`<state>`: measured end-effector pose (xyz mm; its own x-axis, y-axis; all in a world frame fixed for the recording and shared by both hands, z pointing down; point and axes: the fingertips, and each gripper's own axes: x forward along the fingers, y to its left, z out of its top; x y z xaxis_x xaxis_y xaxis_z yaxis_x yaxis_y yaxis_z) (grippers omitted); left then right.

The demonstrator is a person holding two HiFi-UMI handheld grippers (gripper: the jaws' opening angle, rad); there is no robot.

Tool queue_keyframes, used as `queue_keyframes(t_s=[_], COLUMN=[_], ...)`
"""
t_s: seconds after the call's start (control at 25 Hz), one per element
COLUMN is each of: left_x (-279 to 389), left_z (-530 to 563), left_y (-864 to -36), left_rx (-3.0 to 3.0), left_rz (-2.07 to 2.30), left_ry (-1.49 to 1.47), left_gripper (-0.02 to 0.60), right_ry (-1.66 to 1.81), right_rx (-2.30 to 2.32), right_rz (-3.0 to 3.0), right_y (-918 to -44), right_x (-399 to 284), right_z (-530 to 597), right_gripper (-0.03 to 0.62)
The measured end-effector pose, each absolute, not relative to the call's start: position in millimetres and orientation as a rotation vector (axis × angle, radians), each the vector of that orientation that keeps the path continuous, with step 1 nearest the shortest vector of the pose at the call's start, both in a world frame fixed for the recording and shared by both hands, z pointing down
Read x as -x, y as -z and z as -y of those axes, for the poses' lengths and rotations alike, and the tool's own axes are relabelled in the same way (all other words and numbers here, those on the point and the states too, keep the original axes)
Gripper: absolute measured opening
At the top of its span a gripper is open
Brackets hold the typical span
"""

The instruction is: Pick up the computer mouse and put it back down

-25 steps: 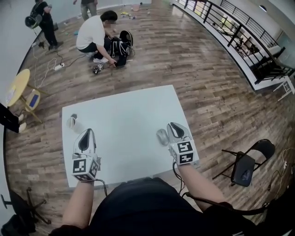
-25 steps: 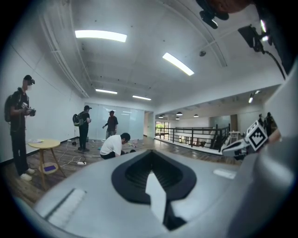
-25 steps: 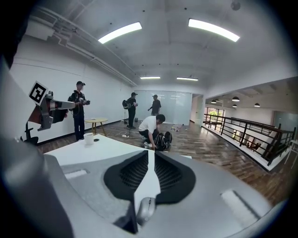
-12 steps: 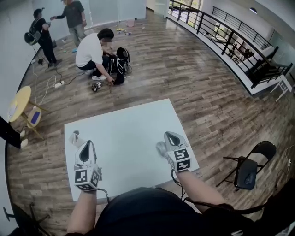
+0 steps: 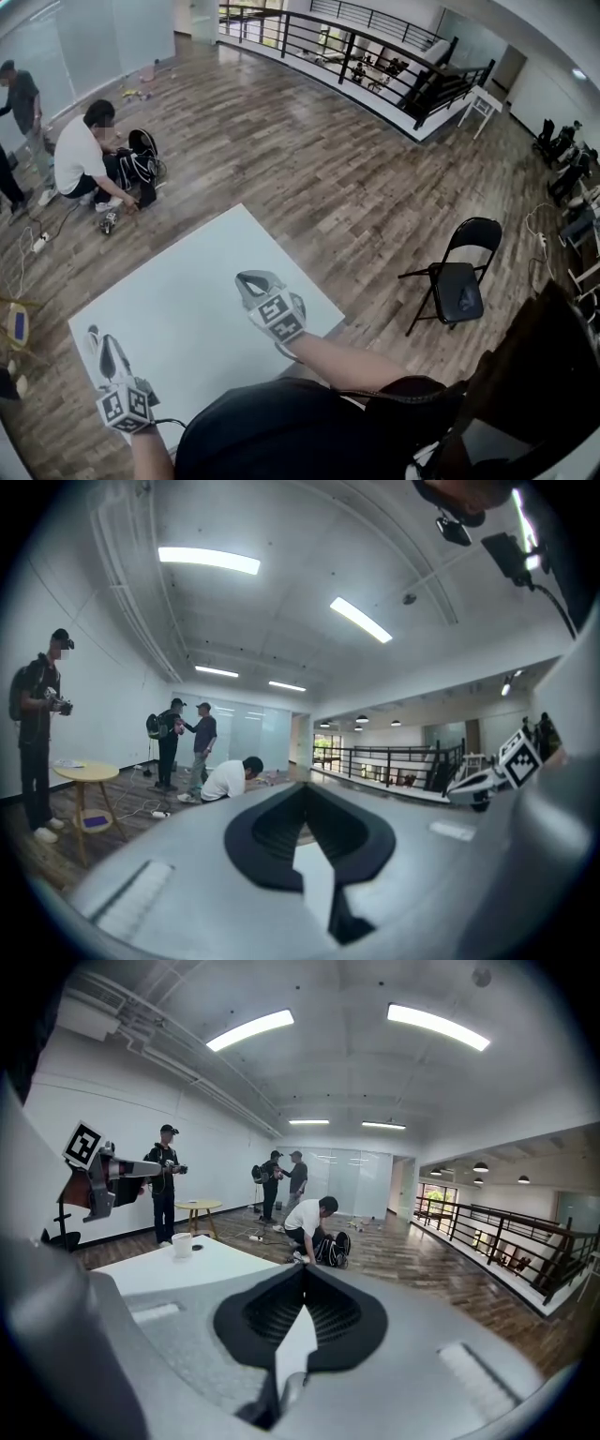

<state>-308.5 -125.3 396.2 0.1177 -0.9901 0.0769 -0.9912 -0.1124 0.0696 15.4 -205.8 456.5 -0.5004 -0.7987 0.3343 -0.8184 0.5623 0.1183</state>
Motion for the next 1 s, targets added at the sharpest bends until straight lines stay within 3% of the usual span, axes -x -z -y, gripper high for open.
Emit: queue_keyframes(t_s=[0.84,1.0], left_x=[313.3,274.7], left_z=[117.2,150.4], left_y=[-406.1,-417.4], left_rx=[-2.278,-2.395], left_rz=[1.973,1.825], left_ry=[-0.059,-0.073], left_gripper=[0.008,0.008], right_ry=[-0.101,-0.141], right_rx=[-1.36,-1.488], right_rz=[2.402,2.321], right_y=[-466.7,-472.3], right_x=[-18.3,-60.9], right_z=[188.1,180.4], right_gripper=[0.0,0.0])
